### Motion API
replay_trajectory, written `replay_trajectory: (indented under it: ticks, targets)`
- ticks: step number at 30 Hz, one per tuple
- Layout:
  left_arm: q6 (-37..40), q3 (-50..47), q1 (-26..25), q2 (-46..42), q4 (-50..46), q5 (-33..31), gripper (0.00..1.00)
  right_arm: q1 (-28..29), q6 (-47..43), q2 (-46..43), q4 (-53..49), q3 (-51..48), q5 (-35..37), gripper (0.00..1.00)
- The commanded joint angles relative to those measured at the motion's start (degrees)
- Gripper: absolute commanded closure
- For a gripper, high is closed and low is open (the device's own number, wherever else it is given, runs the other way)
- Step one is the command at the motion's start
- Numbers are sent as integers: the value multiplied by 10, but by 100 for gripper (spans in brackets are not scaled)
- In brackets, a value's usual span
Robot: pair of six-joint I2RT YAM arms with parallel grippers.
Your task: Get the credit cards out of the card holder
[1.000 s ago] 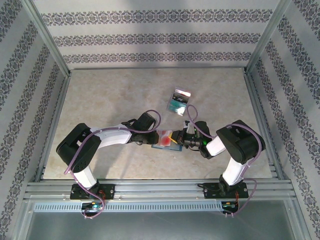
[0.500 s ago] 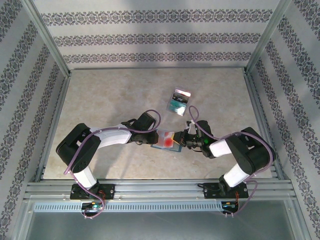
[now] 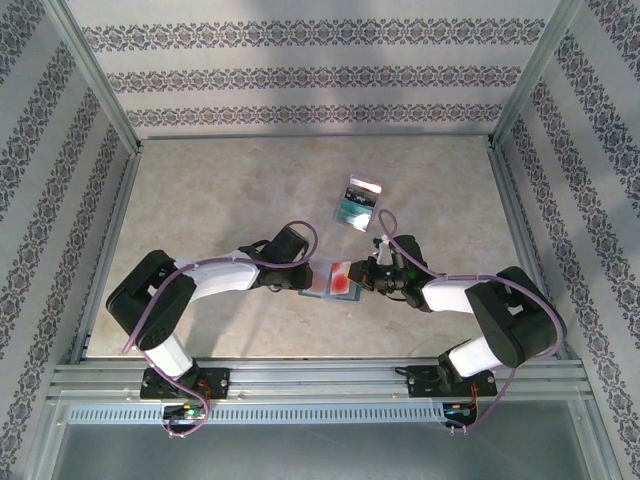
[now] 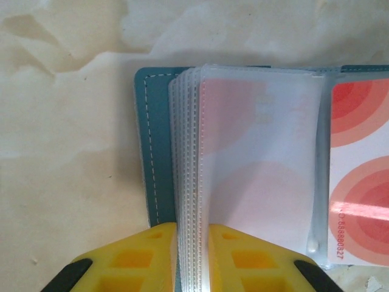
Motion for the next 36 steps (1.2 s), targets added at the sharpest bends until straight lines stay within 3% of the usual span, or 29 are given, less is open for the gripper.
replay_trajectory:
  ticks: [1, 7, 11, 21, 36]
  targets:
    - [-9, -9, 5, -25, -31, -21, 76, -5, -29, -21, -39, 19, 13, 100]
    - [-14, -5, 5, -45, -32, -21, 62, -5, -42, -47, -66, 25, 16, 100]
    - [-15, -1, 5, -60, -31, -17, 58, -4, -67, -75, -122, 40, 26, 100]
    - [-18, -6, 4, -71, -29, -30, 56, 46, -190, -131, -513, 188, 192, 100]
    - [-21, -13, 5, -75, -25, -38, 56, 95, -222, -5, -573, 290, 235, 96]
